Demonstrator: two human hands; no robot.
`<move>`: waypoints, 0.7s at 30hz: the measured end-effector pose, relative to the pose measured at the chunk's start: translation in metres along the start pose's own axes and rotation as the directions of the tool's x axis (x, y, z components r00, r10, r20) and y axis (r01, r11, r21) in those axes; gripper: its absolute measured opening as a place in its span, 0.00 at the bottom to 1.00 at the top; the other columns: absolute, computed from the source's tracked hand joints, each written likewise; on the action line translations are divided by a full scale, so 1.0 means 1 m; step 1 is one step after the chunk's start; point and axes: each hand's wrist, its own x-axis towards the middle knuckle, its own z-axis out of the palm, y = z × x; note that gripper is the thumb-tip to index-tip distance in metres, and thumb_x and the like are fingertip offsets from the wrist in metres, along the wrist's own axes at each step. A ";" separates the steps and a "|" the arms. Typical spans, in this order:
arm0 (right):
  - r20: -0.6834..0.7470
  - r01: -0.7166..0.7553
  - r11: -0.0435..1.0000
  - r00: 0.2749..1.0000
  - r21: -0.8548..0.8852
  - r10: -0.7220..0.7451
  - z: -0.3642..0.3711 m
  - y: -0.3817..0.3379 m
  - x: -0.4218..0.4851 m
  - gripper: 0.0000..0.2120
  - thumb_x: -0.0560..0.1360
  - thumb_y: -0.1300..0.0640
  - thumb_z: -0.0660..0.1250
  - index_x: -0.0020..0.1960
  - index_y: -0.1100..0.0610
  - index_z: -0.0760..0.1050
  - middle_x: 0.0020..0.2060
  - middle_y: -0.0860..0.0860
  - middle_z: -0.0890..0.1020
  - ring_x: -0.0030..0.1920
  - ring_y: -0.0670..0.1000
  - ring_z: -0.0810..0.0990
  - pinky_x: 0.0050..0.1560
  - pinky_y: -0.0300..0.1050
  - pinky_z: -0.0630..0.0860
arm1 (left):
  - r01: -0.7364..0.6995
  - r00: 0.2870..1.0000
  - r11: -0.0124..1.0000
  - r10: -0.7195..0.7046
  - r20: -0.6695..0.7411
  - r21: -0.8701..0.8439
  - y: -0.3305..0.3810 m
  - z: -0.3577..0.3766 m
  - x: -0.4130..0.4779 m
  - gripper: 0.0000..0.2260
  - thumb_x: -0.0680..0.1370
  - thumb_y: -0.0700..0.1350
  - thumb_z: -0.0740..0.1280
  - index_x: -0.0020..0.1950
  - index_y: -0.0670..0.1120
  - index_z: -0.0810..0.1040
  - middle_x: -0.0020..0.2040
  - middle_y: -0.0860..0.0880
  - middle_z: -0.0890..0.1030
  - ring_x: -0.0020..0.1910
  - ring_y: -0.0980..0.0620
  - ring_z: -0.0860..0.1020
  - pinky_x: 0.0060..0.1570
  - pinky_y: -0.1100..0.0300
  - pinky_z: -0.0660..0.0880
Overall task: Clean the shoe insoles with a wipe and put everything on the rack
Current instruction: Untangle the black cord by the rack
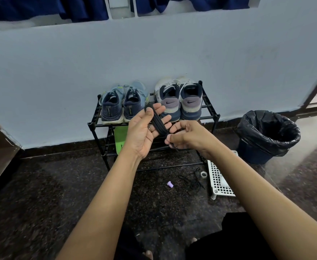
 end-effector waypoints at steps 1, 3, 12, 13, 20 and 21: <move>0.009 -0.008 1.000 1.000 0.023 0.008 0.001 -0.002 -0.003 0.09 0.72 0.66 0.70 0.46 0.58 0.71 0.36 0.57 0.83 0.31 0.48 0.80 0.34 0.37 0.76 | -0.006 1.000 1.000 0.006 0.005 0.019 -0.001 0.000 0.000 0.10 0.83 0.41 0.58 0.56 0.41 0.78 0.52 0.44 0.84 0.49 0.44 0.84 0.52 0.47 0.80; -0.005 -0.004 0.998 1.000 0.056 0.005 0.002 -0.005 -0.006 0.08 0.73 0.65 0.70 0.45 0.57 0.71 0.36 0.56 0.84 0.31 0.48 0.80 0.34 0.37 0.75 | -0.012 1.000 0.999 0.011 0.021 0.050 -0.002 0.000 0.001 0.10 0.83 0.40 0.57 0.56 0.41 0.78 0.51 0.45 0.85 0.49 0.45 0.84 0.48 0.52 0.82; -0.020 -0.029 0.963 0.999 0.267 0.036 0.000 -0.013 -0.007 0.04 0.76 0.67 0.63 0.47 0.63 0.77 0.37 0.57 0.84 0.36 0.48 0.83 0.41 0.38 0.81 | -0.007 0.999 0.992 0.001 0.049 0.127 -0.013 0.003 0.002 0.09 0.83 0.41 0.59 0.56 0.43 0.79 0.51 0.46 0.85 0.47 0.48 0.84 0.48 0.52 0.82; -0.014 -0.028 0.963 0.999 0.268 0.033 -0.001 -0.012 -0.006 0.04 0.76 0.68 0.63 0.47 0.63 0.77 0.38 0.57 0.84 0.37 0.48 0.83 0.42 0.38 0.81 | -0.003 0.999 0.993 -0.003 0.048 0.121 -0.014 0.004 0.003 0.09 0.83 0.41 0.59 0.56 0.43 0.79 0.51 0.46 0.85 0.47 0.48 0.84 0.48 0.52 0.82; -0.227 0.102 0.995 0.968 -0.018 -0.104 -0.002 -0.003 -0.004 0.04 0.72 0.62 0.70 0.39 0.61 0.79 0.33 0.55 0.83 0.29 0.45 0.76 0.31 0.36 0.73 | 0.058 0.997 0.992 -0.065 0.053 0.114 -0.026 0.013 0.005 0.09 0.83 0.40 0.59 0.57 0.43 0.78 0.49 0.48 0.86 0.42 0.55 0.83 0.41 0.60 0.79; -0.271 0.111 0.993 0.955 -0.044 -0.119 -0.002 0.000 -0.003 0.04 0.71 0.60 0.70 0.39 0.61 0.79 0.32 0.55 0.83 0.28 0.45 0.75 0.31 0.37 0.72 | 0.066 0.996 0.993 -0.072 0.054 0.100 -0.027 0.014 0.005 0.09 0.84 0.40 0.58 0.56 0.44 0.78 0.49 0.48 0.85 0.43 0.54 0.83 0.42 0.60 0.79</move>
